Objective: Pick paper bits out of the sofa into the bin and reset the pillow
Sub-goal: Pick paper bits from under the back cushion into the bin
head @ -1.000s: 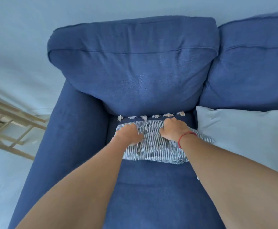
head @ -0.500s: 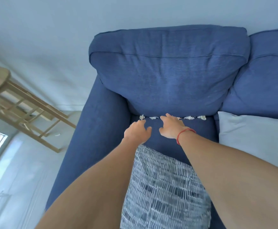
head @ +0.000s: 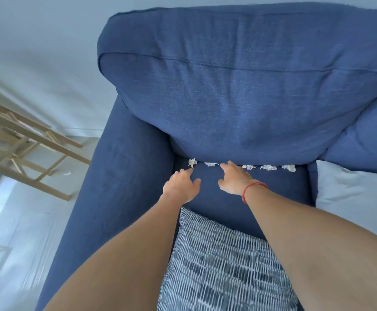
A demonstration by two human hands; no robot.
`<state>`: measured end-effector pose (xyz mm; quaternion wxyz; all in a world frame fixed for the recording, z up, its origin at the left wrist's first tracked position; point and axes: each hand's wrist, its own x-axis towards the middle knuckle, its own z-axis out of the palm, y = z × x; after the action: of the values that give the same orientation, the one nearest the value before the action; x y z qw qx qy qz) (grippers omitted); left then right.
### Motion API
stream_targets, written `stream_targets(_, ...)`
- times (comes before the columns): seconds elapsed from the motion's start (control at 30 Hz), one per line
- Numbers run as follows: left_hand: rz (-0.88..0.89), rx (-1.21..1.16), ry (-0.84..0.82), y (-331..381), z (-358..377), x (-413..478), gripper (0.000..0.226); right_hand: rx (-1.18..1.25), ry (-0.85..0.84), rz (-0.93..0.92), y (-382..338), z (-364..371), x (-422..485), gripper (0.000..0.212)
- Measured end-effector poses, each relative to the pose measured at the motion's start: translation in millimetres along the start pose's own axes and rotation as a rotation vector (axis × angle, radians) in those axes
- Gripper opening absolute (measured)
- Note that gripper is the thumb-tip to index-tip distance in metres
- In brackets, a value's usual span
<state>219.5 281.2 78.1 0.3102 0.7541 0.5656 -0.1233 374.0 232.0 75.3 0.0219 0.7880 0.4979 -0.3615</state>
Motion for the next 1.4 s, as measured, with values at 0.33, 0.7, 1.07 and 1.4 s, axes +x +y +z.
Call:
stream_targets(0.33, -0.026, -0.030, -0.112, -31.3, 10.6, 97.7, 0.050, 0.137, -0.094, 0.074, -4.7, 25.9, 101.2, 0.056)
stream_targets(0.7, 0.041, -0.010, -0.310, -46.1, 58.3, 196.2, 0.056, 0.139, -0.239, 0.178, -11.4, 81.1, 179.2, 0.075)
stream_targets(1.07, 0.086, 0.023, -0.106, -43.9, 56.0, 193.6, 0.033, -0.043, 0.007, 0.098, -2.3, 77.4, 176.6, 0.018)
stream_targets(1.4, 0.044, -0.183, 0.067, -54.4, 13.6, 128.0, 0.021, 0.194, 0.237, 0.047, -38.3, 59.5, 127.4, 0.025)
